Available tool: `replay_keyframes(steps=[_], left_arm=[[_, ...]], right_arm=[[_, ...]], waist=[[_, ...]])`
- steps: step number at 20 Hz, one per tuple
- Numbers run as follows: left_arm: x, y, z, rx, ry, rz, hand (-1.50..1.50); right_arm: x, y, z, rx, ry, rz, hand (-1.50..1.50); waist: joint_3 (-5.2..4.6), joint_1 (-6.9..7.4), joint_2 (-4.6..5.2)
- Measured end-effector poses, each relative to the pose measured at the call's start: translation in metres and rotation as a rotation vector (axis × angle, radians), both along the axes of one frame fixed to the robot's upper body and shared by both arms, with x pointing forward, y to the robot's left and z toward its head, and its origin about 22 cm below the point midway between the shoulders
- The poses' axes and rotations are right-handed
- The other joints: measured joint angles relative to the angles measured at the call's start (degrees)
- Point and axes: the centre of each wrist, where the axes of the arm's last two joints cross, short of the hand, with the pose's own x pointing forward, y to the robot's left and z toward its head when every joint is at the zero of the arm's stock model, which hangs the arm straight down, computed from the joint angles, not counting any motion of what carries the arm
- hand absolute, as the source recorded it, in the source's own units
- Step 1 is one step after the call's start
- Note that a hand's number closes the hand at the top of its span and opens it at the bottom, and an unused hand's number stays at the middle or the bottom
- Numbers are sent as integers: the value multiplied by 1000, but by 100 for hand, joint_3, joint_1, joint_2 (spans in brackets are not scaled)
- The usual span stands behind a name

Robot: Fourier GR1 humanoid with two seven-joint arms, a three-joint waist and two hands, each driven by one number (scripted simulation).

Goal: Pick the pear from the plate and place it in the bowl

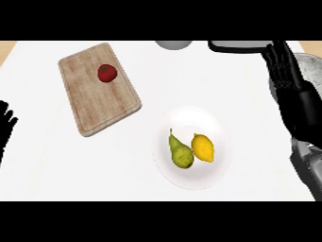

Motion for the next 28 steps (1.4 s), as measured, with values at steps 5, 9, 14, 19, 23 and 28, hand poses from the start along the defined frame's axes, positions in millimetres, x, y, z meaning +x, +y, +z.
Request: replay_keyframes(steps=[5, 9, 14, 19, 23, 28], left_arm=[[14, -44, 2, -12, -78, -230, 0], [19, -83, 4, -43, -117, -433, 0], [29, -123, -6, -74, -124, -573, 0], [33, -136, -11, -80, -121, -618, 0], [38, -142, -13, -78, -119, -635, 0], [41, -145, -15, -77, -122, -653, 0]], right_arm=[[5, 26, -26, -4, 235, -5, 150], [2, 31, -59, -238, 443, -67, -150], [6, 82, -91, -264, 612, -67, -150], [24, 105, -85, -520, 637, -10, -150], [43, 115, -61, -778, 686, 38, -150], [63, 132, -36, -1078, 858, 175, -150]], waist=[[9, -24, 68], [-26, -57, 111], [11, 14, 102], [19, 81, 82], [14, 105, 72], [7, 198, 82]])
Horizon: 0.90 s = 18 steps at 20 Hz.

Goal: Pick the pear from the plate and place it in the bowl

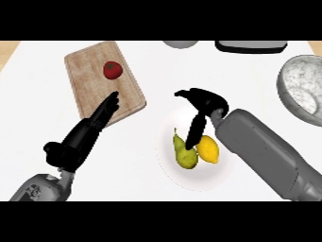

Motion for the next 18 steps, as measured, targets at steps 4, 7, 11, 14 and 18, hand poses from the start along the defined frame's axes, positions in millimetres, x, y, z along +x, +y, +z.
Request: replay_keyframes(steps=[4, 7, 11, 14, 18], left_arm=[[5, 2, 4, -3, -5, -1, 0], [5, 2, 0, -8, 2, 1, 0], [4, 2, -1, -9, 0, 2, 0], [5, 1, 2, -12, -5, 9, 0], [5, 3, 5, -10, -1, 12, 0]], right_arm=[[16, 18, 24, -118, 194, 76, -150], [24, 36, 34, -138, 290, 103, -150], [33, 54, 35, -141, 372, 119, -150], [35, 65, 37, -150, 403, 126, -150], [29, 78, 29, -177, 420, 143, -150]], waist=[[4, -4, -5], [8, -30, -7], [13, -39, -9], [15, -70, -18], [17, -111, -29]])
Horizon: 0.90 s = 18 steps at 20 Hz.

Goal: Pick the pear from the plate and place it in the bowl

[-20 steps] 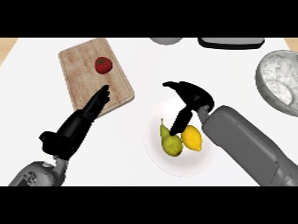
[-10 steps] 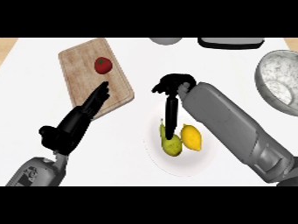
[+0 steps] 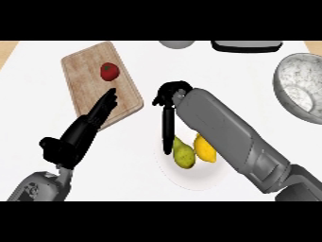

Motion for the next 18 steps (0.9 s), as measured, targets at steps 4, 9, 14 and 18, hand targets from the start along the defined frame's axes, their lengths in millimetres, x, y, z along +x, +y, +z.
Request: replay_keyframes(steps=[4, 9, 14, 18], left_arm=[[-3, -4, -4, -1, 5, 10, 0], [-8, 2, -7, -2, 10, 12, 0], [-6, -1, -4, -1, 9, 16, 0], [-4, 0, -5, 2, 6, 14, 0]], right_arm=[[-7, 7, -2, -16, -25, 30, -150], [-14, 6, -4, -35, -84, 45, -150], [-30, 0, -20, -69, -144, 65, -150], [-41, 0, -29, -106, -198, 68, -150]], waist=[[1, -36, -8], [3, -54, -11], [3, -75, -13], [3, -72, -11]])
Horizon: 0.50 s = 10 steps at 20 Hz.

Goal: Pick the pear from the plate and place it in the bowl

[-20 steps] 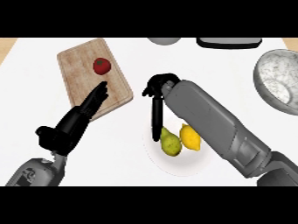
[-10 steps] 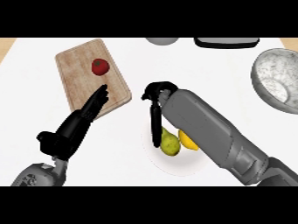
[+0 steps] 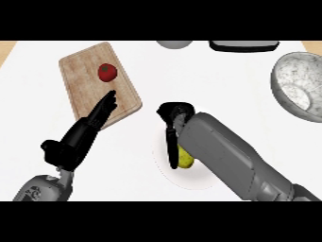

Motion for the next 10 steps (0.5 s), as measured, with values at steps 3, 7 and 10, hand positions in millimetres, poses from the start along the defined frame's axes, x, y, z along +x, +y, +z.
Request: replay_keyframes(steps=[3, 7, 10], left_arm=[[-2, 0, -6, -5, 2, -3, 0], [-1, -1, -5, -7, 1, -5, 0], [2, -3, -6, -1, 1, -6, 0]], right_arm=[[-1, -4, -7, -20, -14, -10, -150], [-2, -13, -17, -39, -18, -31, -150], [-3, -19, -26, -46, 1, -37, -150]], waist=[[0, 11, 6], [0, 18, 9], [0, 16, 11]])
